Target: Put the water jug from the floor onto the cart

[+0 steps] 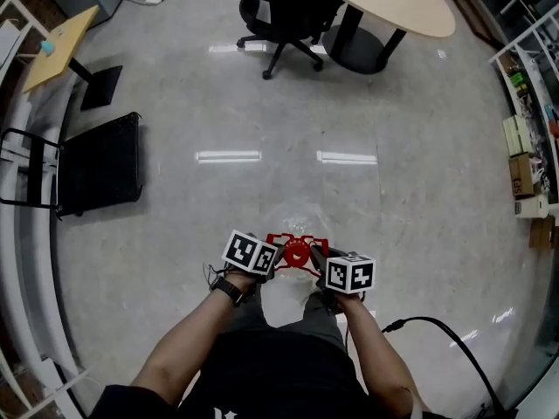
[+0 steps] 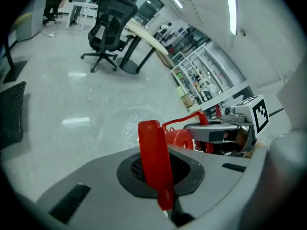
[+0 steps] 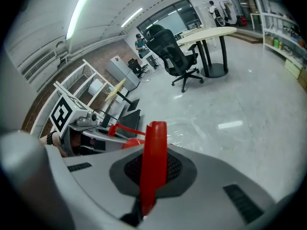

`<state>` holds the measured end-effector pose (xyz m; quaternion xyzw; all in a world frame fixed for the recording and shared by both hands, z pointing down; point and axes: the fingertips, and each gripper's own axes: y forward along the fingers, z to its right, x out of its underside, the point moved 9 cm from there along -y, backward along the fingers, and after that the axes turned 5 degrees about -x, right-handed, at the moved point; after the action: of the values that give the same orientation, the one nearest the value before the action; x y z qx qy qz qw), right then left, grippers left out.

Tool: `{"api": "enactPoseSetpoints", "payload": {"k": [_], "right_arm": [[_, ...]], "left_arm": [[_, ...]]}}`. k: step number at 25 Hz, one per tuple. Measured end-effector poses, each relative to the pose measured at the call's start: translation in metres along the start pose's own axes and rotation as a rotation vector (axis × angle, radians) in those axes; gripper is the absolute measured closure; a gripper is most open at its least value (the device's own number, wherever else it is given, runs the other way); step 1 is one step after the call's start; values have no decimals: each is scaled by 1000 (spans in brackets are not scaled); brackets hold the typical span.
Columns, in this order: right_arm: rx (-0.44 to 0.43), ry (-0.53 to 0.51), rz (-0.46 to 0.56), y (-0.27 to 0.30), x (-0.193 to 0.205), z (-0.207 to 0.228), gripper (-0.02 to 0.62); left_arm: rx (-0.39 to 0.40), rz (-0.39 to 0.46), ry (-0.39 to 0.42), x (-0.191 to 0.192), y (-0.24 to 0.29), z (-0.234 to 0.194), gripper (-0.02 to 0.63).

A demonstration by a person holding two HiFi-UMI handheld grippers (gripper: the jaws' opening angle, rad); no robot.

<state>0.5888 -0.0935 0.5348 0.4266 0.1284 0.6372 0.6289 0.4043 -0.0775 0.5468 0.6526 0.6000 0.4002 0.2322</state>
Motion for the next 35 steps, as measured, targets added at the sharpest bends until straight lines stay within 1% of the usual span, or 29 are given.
{"api": "enactPoseSetpoints", "payload": {"k": [6, 10, 13, 19, 23, 28, 30, 33, 35], "right_arm": [[-6, -63, 6, 55, -34, -76, 595], [-41, -87, 0, 86, -55, -117, 595], [-77, -120, -27, 112, -75, -144, 595], [-189, -224, -119, 178, -132, -191, 595], [-280, -305, -209, 225, -169, -227, 595], [-385, -422, -320, 278, -217, -271, 595], [-430, -474, -354, 302, -226, -297, 595], [-481, -555, -410, 332, -230, -336, 595], [-501, -591, -434, 348, -229, -361, 595]], "left_arm": [[-10, 53, -10, -5, -73, -66, 603], [-34, 86, -31, -8, -116, -101, 603], [-60, 115, -71, -11, -145, -127, 603], [-135, 214, -211, -24, -196, -187, 603], [-194, 276, -322, -29, -232, -226, 603], [-268, 378, -466, -38, -271, -266, 603], [-303, 428, -521, -30, -291, -284, 603], [-337, 492, -608, -10, -316, -305, 603], [-351, 520, -641, 2, -332, -319, 603]]}}
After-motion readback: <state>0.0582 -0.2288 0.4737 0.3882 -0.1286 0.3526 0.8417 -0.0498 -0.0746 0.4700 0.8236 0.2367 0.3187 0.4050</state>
